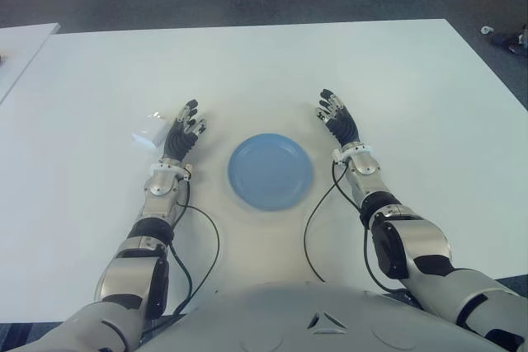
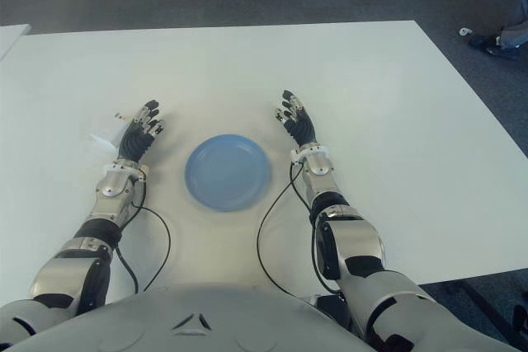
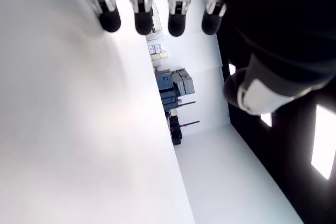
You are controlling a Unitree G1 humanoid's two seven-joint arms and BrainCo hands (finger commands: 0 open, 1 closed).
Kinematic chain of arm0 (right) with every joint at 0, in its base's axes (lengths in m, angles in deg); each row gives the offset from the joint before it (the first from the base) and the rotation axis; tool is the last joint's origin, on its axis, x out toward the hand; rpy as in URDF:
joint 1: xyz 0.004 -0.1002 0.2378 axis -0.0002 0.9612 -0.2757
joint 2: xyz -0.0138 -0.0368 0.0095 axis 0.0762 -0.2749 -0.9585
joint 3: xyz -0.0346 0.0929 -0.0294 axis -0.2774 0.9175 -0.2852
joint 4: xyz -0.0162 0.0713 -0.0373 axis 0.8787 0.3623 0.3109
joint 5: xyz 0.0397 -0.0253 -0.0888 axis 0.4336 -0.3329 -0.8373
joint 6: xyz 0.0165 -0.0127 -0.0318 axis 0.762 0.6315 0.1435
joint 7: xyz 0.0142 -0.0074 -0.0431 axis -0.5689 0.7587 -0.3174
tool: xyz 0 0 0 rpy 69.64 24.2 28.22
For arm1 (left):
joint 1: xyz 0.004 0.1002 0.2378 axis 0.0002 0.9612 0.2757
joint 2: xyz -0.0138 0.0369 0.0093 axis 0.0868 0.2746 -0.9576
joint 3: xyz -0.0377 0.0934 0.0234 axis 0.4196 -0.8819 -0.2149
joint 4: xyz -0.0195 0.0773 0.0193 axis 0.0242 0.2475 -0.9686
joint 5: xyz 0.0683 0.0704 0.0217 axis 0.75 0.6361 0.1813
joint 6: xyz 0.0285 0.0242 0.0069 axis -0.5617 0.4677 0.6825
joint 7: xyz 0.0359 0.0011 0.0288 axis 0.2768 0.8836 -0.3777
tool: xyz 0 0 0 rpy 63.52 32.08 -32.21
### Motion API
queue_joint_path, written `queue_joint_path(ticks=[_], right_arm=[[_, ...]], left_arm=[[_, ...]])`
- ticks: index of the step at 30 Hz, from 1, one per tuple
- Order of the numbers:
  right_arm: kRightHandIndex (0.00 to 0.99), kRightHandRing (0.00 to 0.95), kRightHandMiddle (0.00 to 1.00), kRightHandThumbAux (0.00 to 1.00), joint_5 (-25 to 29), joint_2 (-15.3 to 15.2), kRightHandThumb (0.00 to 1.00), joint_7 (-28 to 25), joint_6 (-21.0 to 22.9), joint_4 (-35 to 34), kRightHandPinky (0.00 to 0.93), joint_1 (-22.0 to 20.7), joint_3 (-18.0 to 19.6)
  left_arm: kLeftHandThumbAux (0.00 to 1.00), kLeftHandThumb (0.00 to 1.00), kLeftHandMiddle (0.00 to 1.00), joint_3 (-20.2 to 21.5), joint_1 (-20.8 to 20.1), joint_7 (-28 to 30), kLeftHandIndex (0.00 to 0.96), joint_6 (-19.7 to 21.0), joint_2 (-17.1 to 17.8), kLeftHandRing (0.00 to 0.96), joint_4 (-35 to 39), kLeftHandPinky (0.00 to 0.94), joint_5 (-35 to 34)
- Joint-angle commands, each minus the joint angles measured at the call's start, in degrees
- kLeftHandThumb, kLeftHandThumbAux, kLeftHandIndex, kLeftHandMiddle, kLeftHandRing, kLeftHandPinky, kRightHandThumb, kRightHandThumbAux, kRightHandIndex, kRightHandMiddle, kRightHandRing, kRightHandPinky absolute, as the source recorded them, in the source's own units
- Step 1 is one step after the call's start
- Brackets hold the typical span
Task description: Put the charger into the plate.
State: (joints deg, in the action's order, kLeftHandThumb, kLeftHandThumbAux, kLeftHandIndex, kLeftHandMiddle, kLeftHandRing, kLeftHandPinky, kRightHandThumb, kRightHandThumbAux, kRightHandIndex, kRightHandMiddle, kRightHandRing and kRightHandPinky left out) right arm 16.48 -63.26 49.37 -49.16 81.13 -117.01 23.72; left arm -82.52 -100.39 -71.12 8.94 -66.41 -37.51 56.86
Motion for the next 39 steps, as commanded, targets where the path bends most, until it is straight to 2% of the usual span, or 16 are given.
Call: queue_joint_path(ticks=[1,6,9,15,22,27,32,39], right_arm=[[0.02,0.07,0.086,0.602,-0.9,1.4,0.108,-1.4,5.1,3.6,0.072,3.8,-0.9],[0.017,0.072,0.088,0.609,-1.1,1.3,0.103,-1.3,5.4,3.7,0.07,3.7,-1.2],[0.016,0.069,0.085,0.614,-1.1,1.4,0.1,-1.2,5.5,3.8,0.07,3.6,-1.3],[0.016,0.066,0.084,0.617,-1.0,1.5,0.098,-1.1,5.5,3.8,0.067,3.5,-1.4],[0.015,0.068,0.085,0.621,-1.0,1.8,0.1,-0.9,5.6,3.9,0.067,3.4,-1.5],[0.015,0.07,0.087,0.625,-0.9,1.9,0.109,-0.8,5.5,3.9,0.067,3.4,-1.5],[0.018,0.073,0.089,0.626,-0.9,2.1,0.12,-0.1,5.5,3.9,0.075,3.4,-1.3],[0.021,0.072,0.089,0.62,-0.7,2.4,0.132,0.4,5.5,3.8,0.072,3.5,-1.2]], left_arm=[[0.586,0.206,0.002,-1.9,2.1,2.7,0.0,0.4,-0.1,0.022,-2.7,0.087,1.8],[0.611,0.231,0.037,-2.6,2.9,2.4,0.003,-1.4,0.7,0.056,0.0,0.117,2.7],[0.633,0.252,0.084,-3.3,3.5,1.6,0.036,-2.0,1.1,0.097,2.0,0.157,3.6],[0.638,0.321,0.17,-4.2,6.6,0.1,0.116,-0.3,2.7,0.184,10.9,0.259,6.1],[0.626,0.372,0.224,-3.5,9.8,-1.1,0.166,4.4,3.7,0.241,21.6,0.311,7.5],[0.622,0.385,0.241,-1.4,11.2,-1.6,0.189,8.7,4.0,0.252,29.6,0.29,6.6],[0.635,0.38,0.217,1.2,8.1,-2.6,0.186,14.3,3.1,0.216,31.2,0.233,4.3],[0.65,0.317,0.171,2.4,7.0,-2.2,0.159,20.6,3.0,0.17,34.0,0.194,3.4]])
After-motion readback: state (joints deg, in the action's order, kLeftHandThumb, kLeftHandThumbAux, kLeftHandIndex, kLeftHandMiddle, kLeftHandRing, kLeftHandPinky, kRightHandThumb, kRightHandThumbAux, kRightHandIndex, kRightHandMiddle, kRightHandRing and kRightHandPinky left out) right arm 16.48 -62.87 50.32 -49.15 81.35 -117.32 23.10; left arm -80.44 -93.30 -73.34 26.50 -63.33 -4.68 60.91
